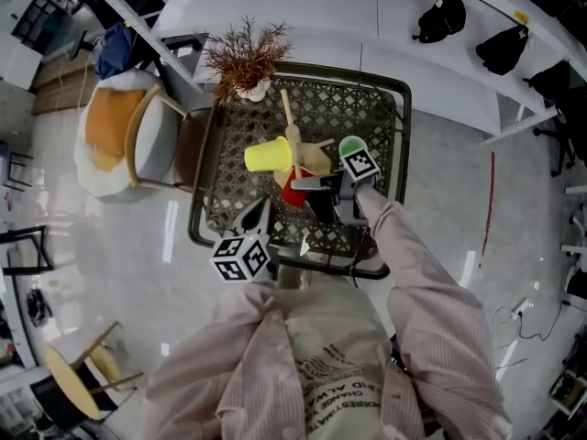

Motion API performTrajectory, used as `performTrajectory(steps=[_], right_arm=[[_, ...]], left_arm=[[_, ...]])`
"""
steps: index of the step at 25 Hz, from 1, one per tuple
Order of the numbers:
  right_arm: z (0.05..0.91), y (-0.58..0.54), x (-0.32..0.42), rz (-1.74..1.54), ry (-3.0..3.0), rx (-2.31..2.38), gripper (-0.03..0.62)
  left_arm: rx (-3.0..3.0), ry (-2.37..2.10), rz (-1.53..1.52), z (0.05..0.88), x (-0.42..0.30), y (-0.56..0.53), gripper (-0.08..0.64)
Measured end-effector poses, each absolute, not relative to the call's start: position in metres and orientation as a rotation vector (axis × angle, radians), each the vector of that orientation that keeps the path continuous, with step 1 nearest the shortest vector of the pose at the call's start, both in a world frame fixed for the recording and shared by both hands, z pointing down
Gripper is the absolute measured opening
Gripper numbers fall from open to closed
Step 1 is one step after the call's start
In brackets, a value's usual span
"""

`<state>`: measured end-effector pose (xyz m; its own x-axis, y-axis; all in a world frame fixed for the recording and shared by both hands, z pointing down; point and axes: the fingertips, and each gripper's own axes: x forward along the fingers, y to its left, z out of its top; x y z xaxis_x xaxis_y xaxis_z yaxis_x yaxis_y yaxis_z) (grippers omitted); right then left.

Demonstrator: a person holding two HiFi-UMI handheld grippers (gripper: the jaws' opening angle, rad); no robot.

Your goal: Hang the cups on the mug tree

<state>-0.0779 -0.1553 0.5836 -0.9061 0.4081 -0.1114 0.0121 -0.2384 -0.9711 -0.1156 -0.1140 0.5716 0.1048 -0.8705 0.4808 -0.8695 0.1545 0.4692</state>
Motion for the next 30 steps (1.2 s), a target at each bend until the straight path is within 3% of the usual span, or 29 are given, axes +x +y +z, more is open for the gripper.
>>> performTrajectory(steps=[30], right_arm=[[0.589, -0.172, -0.083, 2.254, -1.841, -0.449, 0.313]], left_arm=[[1.652, -1.733, -0.006, 0.574, -0.114, -0.12, -0.002]])
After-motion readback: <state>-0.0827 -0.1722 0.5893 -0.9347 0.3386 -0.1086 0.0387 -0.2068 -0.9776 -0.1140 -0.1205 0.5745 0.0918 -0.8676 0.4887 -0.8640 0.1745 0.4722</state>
